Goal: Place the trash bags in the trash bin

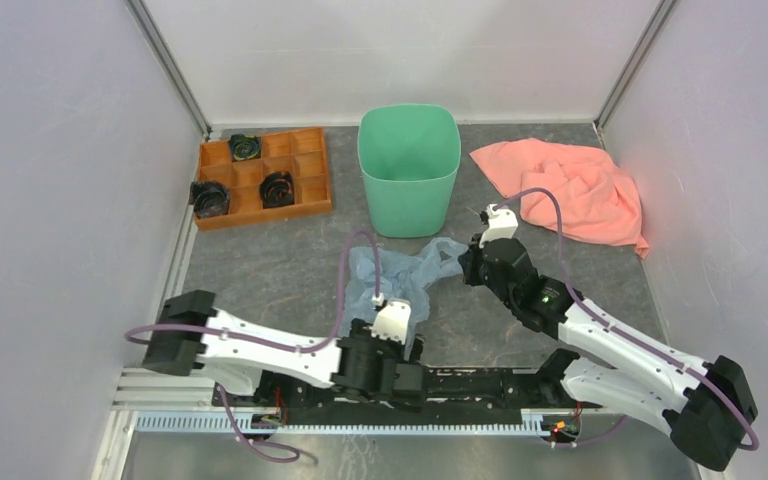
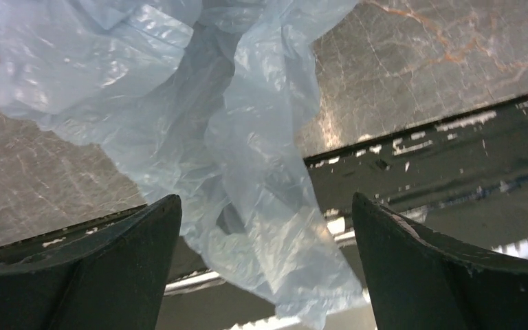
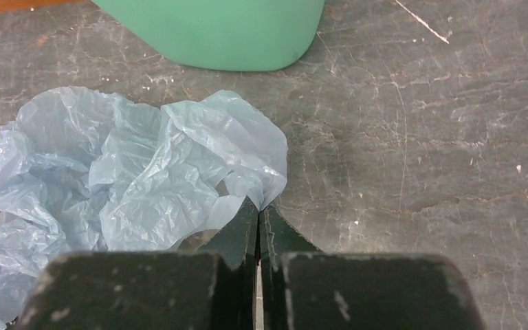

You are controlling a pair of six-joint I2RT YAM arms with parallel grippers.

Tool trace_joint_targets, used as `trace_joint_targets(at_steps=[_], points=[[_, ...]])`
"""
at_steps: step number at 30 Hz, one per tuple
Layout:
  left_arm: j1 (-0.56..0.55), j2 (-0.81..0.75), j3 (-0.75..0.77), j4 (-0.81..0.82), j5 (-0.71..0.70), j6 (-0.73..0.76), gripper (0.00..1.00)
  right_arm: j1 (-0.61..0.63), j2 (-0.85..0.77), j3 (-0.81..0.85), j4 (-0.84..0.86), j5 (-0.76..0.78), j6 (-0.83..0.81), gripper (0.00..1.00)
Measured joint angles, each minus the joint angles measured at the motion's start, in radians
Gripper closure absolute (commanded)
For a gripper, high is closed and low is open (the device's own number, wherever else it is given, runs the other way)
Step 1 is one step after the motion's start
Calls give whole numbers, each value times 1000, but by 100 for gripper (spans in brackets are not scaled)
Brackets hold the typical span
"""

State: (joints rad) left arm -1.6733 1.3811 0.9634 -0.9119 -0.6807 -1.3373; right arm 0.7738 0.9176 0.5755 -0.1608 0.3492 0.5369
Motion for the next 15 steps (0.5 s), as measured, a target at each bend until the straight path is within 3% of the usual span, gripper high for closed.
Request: trace_joint_targets(at_steps=[4, 8, 15], points=[[-8, 147, 61, -16, -35, -61, 0, 0, 0, 1, -23, 5, 16, 100], [-9, 230, 75, -43, -46, -100, 9, 0, -17, -1, -22, 9, 18, 100], [-10, 336, 118, -150, -48, -144, 70, 0, -80, -37, -14, 11, 10, 100]])
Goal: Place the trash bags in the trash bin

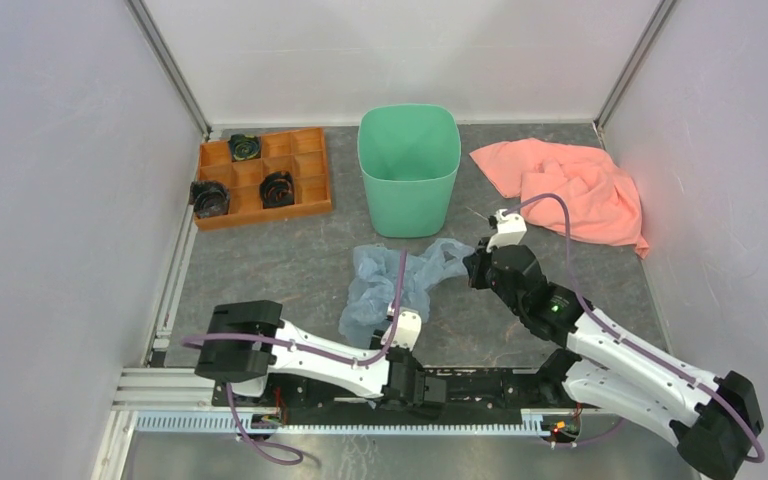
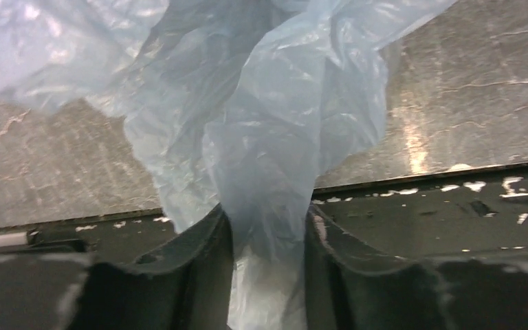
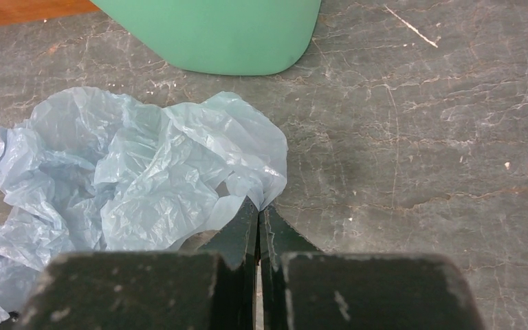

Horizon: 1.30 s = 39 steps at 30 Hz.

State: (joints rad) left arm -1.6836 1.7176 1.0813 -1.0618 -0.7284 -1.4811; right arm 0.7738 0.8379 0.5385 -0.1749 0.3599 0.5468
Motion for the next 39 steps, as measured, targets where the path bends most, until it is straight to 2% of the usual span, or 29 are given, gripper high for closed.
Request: trace_joint_targets(at_steps=[2, 4, 8, 12, 16, 19, 24, 31, 33, 34, 36, 39], points=[[0, 1, 0, -27, 5, -7, 88, 0, -11, -4, -5, 5, -14, 100], [0, -24, -2, -44, 7, -9, 97, 0, -29, -7, -23, 24, -33, 100], [37, -228, -65, -2, 34, 29, 98, 0, -95, -55, -36, 47, -71, 100], [195, -497, -196, 124, 91, 124, 98, -2, -135, -146, -37, 27, -98, 100], [343, -696, -283, 184, 138, 218, 98, -3, -50, -193, -26, -75, -109, 100], [365, -820, -280, 196, 135, 247, 98, -3, 33, -193, -8, -166, -122, 100], [376, -979, -280, 155, 103, 231, 98, -3, 76, -193, 74, -282, -121, 100], [383, -1049, -305, 53, 81, 206, 98, -1, 212, -170, 196, -424, -98, 100], [389, -1015, -223, -22, 58, 229, 98, 9, 293, -81, 146, -471, -108, 100], [393, -976, -127, -71, 40, 256, 98, 21, 337, 4, 89, -489, -124, 100], [397, -875, 154, -125, 2, 359, 98, 60, 421, 253, -55, -489, -172, 100], [398, -705, 664, -69, 13, 577, 98, 181, 505, 743, -182, -390, -285, 100]])
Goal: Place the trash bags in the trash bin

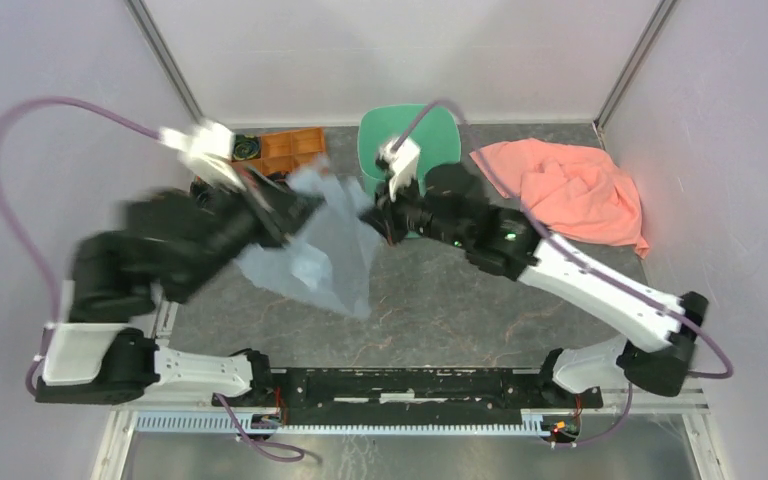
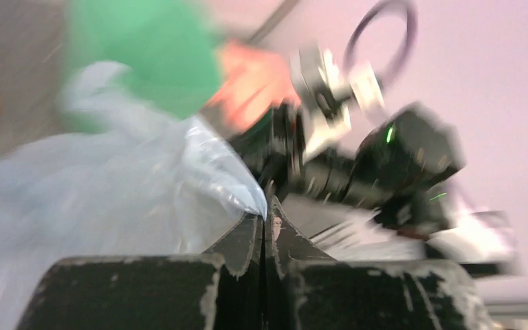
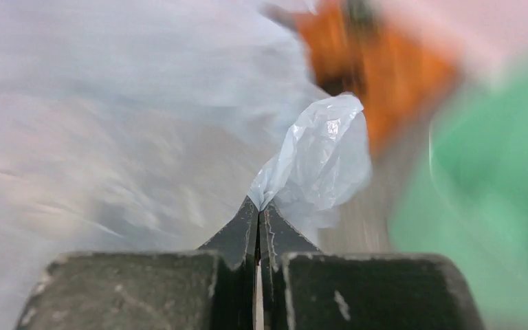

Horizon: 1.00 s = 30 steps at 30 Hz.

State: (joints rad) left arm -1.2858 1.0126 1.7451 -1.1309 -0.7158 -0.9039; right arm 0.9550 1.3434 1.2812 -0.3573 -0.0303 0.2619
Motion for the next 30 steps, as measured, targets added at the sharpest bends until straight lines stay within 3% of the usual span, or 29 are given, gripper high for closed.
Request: trace_joint_targets(at_steps=[2, 3, 5, 8, 9, 10, 11, 14, 16, 18, 19, 24, 26, 28, 30], points=[[0, 72, 286, 101, 56, 138, 98, 85, 3, 260, 33, 39, -65, 100], [0, 70, 357, 169, 78, 196, 98, 124, -43, 308, 120, 32, -97, 99], [0, -17, 300, 264, 84, 258, 98, 156, -215, 195, 283, 18, -134, 99], [2, -253, -38, 272, -22, 200, 98, 140, -482, -134, 494, -12, -141, 99], [3, -357, -265, 185, -83, 49, 98, 143, -535, -291, 619, -41, -121, 99], [4, -377, -333, 130, -95, -5, 98, 154, -550, -444, 704, -65, -90, 99], [6, -409, -498, 85, -91, -119, 98, 169, -530, -595, 756, -83, -56, 99], [2, -463, -943, -44, 13, -329, 98, 196, -365, -921, 698, -102, 28, 100], [1, -540, -1067, -111, 61, -371, 98, 203, -310, -1006, 512, -89, 37, 100], [1, -608, -999, -117, 61, -354, 98, 204, -296, -904, 359, -41, 0, 100], [1, -591, -893, -118, 53, -322, 98, 203, -270, -766, 287, -13, -31, 100], [2, -192, -68, 17, 16, -43, 98, 204, -166, -71, 241, 29, -168, 100], [2, -63, 170, 134, 40, 68, 98, 205, -206, 78, 308, 1, -206, 99], [2, -54, 174, 224, 41, 135, 98, 206, -325, 39, 415, -40, -227, 99], [2, -127, 21, 256, 6, 144, 98, 208, -466, -119, 520, -57, -230, 99]])
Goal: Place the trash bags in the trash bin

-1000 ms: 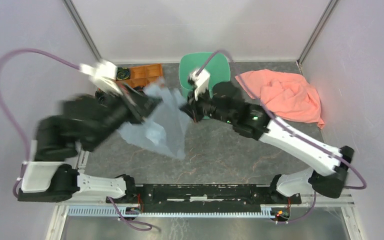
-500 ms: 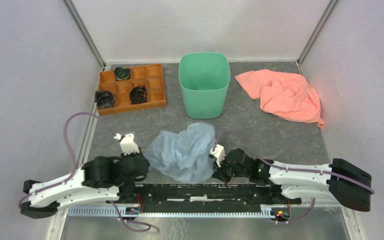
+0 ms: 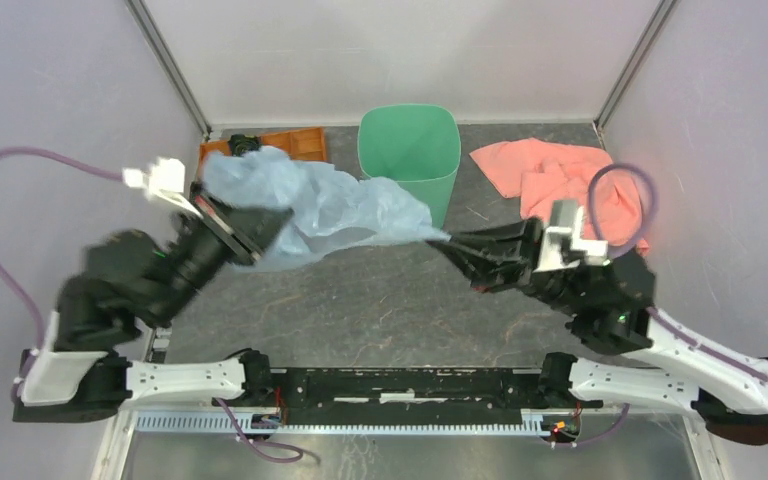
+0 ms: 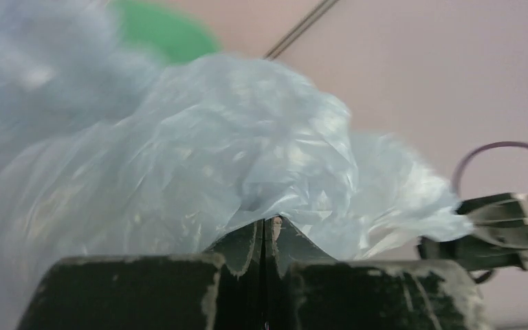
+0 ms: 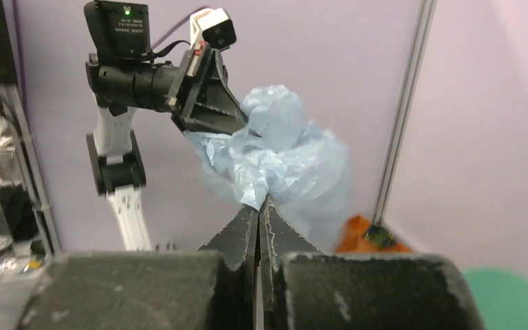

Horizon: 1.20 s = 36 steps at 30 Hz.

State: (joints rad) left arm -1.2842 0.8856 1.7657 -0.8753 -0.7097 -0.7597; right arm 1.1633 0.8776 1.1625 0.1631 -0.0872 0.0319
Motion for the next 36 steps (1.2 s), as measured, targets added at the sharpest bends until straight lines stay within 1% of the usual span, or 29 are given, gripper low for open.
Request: trace_joint_targets(at_steps=[1, 2, 3, 5, 6, 7, 9, 10, 11, 12, 13, 14, 15, 16, 17, 18, 19, 20, 21, 23, 24, 25, 26, 28, 30, 31, 33, 35, 36], points=[[0, -64, -131, 7, -26, -25, 98, 1, -56, -90, 52, 1, 10, 99], [0, -142, -294, 12, -49, -76, 98, 2, -101, -204, 98, 6, 29, 99], [0, -201, -432, -10, -54, -130, 98, 2, -108, -284, 116, 14, 49, 99], [0, -333, -765, -65, -29, -298, 98, 2, -58, -484, 132, 24, 112, 99], [0, -376, -891, -101, 0, -367, 98, 2, -4, -617, 122, 23, 159, 99], [0, -431, -1039, -148, 48, -451, 98, 2, 40, -701, 95, 21, 190, 99], [0, -514, -1180, -211, 111, -535, 98, 2, 73, -865, -39, 24, 240, 100], [0, -547, -1190, -232, 120, -545, 98, 2, 55, -900, -115, 35, 251, 100], [0, -576, -1175, -239, 116, -545, 98, 1, 35, -897, -171, 51, 249, 100], [0, -595, -1090, -247, 96, -527, 98, 0, 9, -850, -238, 84, 230, 100], [0, -578, -1007, -251, 77, -500, 98, -3, -1, -769, -296, 114, 207, 100], [0, -522, -853, -258, 42, -455, 98, -7, 3, -641, -350, 145, 177, 100], [0, -444, -684, -255, 3, -406, 98, -11, 14, -497, -368, 175, 143, 100], [0, -356, -513, -254, -34, -354, 98, -13, 24, -323, -365, 201, 108, 99], [0, -251, -319, -254, -66, -297, 98, -14, 27, -236, -349, 211, 90, 99], [2, -148, -124, -254, -86, -243, 98, -17, 21, -101, -318, 222, 56, 99], [6, -67, 35, -237, -102, -197, 98, -18, 5, -43, -287, 222, 37, 99], [11, -17, 139, -186, -114, -151, 98, -18, -32, -10, -243, 221, 18, 99], [13, -10, 157, -158, -121, -130, 98, -18, -71, -15, -208, 220, 6, 99], [16, -78, 34, -123, -137, -114, 98, -18, -195, -116, -143, 227, 0, 100], [17, -147, -80, -129, -151, -132, 98, -18, -253, -208, -93, 240, 18, 99], [18, -242, -242, -129, -161, -187, 98, -18, -294, -320, -62, 251, 47, 99], [18, -325, -381, -150, -160, -245, 98, -18, -303, -411, -48, 254, 77, 99], [20, -513, -698, -254, -125, -401, 98, -20, -255, -623, -35, 241, 161, 100], [20, -632, -901, -349, -66, -518, 98, -20, -161, -827, -65, 212, 246, 100], [20, -685, -966, -391, -39, -567, 98, -20, -123, -917, -112, 200, 284, 100], [17, -762, -996, -431, -31, -605, 98, -35, -96, -972, -218, 191, 312, 100], [-7, -776, -923, -404, -80, -579, 98, -93, -39, -872, -273, 169, 302, 100], [-33, -745, -853, -378, -119, -541, 98, -137, 22, -732, -326, 146, 280, 100]])
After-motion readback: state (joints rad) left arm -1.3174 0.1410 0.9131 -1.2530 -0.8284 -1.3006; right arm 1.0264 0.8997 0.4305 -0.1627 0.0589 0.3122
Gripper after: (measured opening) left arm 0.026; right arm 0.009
